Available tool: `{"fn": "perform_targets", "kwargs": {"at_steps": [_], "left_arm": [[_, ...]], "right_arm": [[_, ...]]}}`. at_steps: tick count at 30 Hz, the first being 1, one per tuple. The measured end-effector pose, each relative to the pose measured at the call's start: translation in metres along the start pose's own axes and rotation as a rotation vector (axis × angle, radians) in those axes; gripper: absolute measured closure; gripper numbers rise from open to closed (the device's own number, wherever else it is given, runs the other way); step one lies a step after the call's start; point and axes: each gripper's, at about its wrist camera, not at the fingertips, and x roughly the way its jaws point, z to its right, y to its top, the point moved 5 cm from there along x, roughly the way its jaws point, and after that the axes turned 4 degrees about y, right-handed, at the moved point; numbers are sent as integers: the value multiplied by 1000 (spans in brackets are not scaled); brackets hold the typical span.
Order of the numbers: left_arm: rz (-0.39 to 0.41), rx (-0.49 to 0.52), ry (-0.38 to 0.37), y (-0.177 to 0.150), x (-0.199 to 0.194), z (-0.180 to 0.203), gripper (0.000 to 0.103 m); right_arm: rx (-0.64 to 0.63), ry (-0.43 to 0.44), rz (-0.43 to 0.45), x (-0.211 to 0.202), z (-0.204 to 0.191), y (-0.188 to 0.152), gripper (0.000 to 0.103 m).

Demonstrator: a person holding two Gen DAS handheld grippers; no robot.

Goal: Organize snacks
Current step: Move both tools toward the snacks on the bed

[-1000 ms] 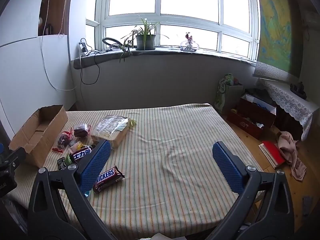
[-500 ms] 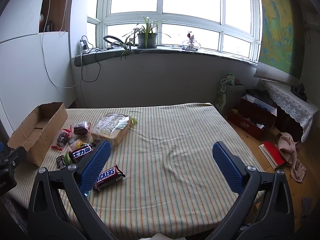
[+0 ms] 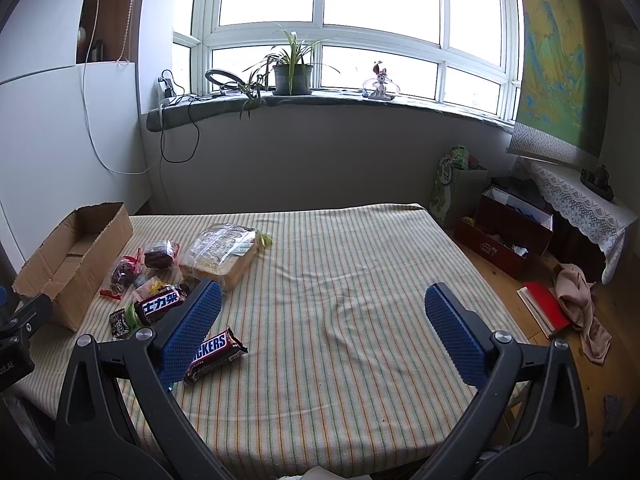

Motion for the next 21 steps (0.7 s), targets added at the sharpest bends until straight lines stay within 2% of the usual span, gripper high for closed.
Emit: {"fn": "perform_targets", "kwargs": {"at_steps": [14,21], "left_arm": [[3,15,2,-1,1,4,1],[-10,9,-37,-2,3,5,1]], "right_arm": [[3,0,-5,1,0,-2,0],[2,-1,-7,2,-1,-2,0]]}}
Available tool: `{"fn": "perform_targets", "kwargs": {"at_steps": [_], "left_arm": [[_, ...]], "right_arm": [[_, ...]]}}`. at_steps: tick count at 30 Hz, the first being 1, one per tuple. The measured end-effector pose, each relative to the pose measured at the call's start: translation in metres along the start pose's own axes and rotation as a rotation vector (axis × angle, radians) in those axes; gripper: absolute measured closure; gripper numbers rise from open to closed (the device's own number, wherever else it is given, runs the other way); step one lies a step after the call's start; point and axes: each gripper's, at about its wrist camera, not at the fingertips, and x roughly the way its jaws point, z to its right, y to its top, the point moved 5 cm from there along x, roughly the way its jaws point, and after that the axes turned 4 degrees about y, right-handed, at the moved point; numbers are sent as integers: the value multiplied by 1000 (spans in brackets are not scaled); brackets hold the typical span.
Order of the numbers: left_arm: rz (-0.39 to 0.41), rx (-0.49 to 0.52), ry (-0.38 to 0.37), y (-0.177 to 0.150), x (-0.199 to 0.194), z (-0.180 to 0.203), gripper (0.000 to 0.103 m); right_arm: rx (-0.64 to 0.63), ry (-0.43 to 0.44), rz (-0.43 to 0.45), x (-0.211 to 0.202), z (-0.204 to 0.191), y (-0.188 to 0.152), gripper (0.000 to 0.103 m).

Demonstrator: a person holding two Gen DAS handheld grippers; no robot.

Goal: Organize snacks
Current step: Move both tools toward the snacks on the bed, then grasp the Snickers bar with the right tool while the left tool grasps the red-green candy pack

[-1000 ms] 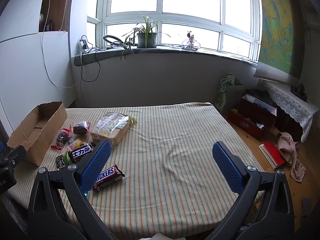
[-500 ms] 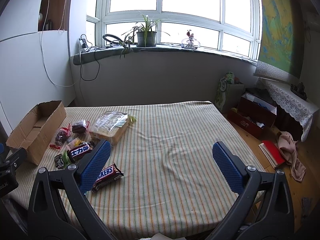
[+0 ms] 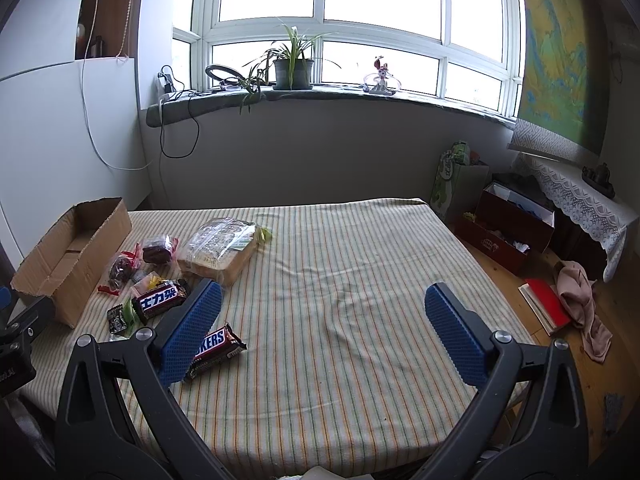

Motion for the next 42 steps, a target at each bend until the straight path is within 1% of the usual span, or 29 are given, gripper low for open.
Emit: {"fn": "perform_targets", "kwargs": {"at_steps": [2,4,5,10,16,21,23,28,31,33,35,37,40,42], "left_arm": [[-12,6,-16,-1,2,1,1],[-9,10,-4,-2,2,1,1],[-9,11,-5,-3,3,1,1],[-28,1,3,-5,6,-2,1],[-39,10,12,-6,9,-1,1],[-68,4,18,-6,15,-1,1],[-86,-2,26,-9,19,-2,1],[-169,-6,16,-24,33,-5,1],[-218,-15,15,-32,40,-11,1],[-248,-16,6,-37,45,-13,4],[-264,-10,4,-41,47,-14,11],[-277,-2,-15,-44,49,-13,12],[-295,16,-33,-49,51,-9,24],[-302,24,-54,-51,52,-4,27]], "right_arm": [[1,0,-1,1,0,0,0],[0,1,-3,1,0,-1,0],[1,1,-4,3,1,-7,0],[-3,-3,-15,7,2,-15,0],[2,-5,-38,13,5,-10,0],[-8,-3,-53,17,6,-9,0],[-9,0,-60,19,6,-9,0],[-23,17,-98,30,8,-12,0],[-21,60,-142,39,9,-18,0],[-19,91,-174,45,10,-25,0],[-23,118,-195,50,8,-30,0],[-36,140,-212,53,4,-35,0],[-64,157,-228,58,-4,-41,0],[-80,184,-259,61,-10,-44,0]]}}
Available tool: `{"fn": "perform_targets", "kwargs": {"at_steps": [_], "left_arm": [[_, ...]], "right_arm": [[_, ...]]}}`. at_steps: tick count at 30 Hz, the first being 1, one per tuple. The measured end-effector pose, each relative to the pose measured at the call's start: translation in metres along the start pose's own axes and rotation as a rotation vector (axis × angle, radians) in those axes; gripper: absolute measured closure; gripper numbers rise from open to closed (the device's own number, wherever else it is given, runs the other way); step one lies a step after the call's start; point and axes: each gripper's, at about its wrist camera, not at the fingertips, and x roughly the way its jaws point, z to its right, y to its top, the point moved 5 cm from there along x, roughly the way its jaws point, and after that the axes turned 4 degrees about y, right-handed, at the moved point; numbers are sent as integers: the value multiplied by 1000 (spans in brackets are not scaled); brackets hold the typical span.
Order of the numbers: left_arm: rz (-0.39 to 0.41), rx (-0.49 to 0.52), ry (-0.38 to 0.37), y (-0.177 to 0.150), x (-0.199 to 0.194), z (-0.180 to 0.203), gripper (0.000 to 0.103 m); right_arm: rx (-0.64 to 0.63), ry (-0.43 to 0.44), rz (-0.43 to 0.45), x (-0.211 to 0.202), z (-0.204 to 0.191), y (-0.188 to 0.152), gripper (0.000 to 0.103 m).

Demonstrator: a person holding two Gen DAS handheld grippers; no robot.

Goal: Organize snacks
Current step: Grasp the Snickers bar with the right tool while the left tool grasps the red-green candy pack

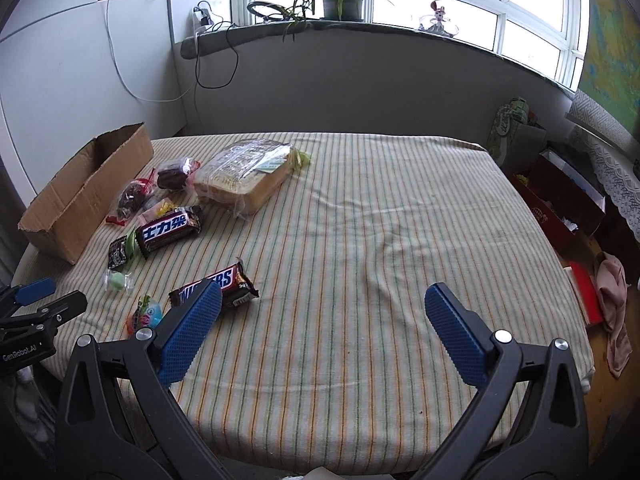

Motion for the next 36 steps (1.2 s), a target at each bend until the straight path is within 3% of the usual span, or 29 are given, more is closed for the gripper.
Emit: {"fn": "perform_targets", "kwargs": {"at_steps": [4,7,16,21,36], "left_arm": [[-9,27,-63,-1,-2,12,37],[-9,45,-111,0,-3,22,39],[-16,156,-198,1,1,51,43],[-37,191,-237,1,13,60,53],[-50,238,-318,-3,30,71,54]], "right_arm": [[11,103,-71,11,-8,-2,2],[33,183,-114,17,-12,-2,8],[166,363,-312,49,-26,-8,35],[222,389,-367,64,-32,-11,42],[119,306,-403,94,-61,8,49]]}}
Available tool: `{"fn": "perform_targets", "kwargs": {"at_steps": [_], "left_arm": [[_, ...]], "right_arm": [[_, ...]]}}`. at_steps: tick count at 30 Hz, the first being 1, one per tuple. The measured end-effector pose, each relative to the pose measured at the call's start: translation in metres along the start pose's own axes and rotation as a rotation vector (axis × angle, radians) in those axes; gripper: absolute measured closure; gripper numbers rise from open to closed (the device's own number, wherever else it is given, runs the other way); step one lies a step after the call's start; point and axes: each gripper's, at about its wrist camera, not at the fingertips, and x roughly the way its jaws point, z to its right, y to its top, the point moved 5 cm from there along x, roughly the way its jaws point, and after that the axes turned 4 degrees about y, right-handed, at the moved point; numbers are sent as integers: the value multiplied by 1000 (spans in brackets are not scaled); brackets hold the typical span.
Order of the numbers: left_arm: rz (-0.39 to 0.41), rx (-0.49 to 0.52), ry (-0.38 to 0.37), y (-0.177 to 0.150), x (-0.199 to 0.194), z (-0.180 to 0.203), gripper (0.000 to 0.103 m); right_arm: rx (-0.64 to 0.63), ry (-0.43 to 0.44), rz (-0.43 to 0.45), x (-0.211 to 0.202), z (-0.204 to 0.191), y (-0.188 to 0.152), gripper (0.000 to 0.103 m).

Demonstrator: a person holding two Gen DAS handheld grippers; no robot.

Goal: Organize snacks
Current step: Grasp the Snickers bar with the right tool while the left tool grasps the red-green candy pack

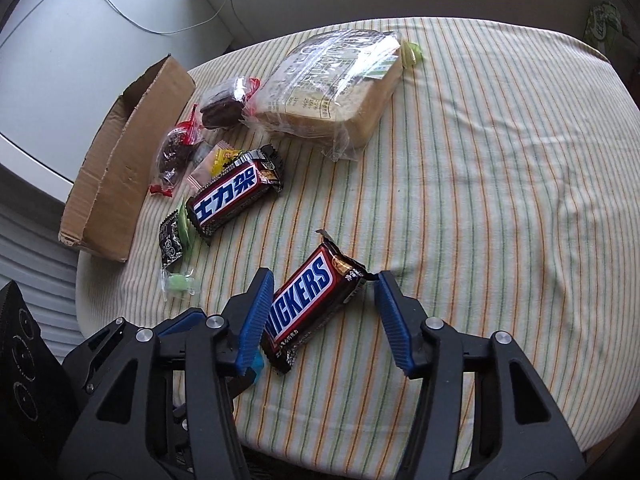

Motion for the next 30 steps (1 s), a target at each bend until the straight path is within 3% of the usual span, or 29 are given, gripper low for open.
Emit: {"fn": "perform_targets", "kwargs": {"at_steps": [8,12,13,17,25,27,29,30], "left_arm": [[11,7,-9,0,3,4,57],[7,0,-9,0,3,2,59],[5,-2,-5,0,3,1,61],[4,-6,3,1,4,-1,65],[-12,-23,-1,-1,-1,-2,65],[-17,-29,-4,-1,-2,-3,65],[-22,-42,-8,0,-2,-5,65],[-24,-48,-9,0,-3,-6,65]], "right_arm": [[-96,-91,-4,4,-2,12,61],[-88,-112,-4,1,5,13,60],[-87,-125,-2,0,6,13,59],[-98,-162,-1,-5,8,6,36],[-123,-177,-5,-4,6,-1,37],[-125,-187,2,-7,10,-3,47],[-132,-221,12,-11,15,-5,67],[-135,-225,12,-12,16,-4,70]]}}
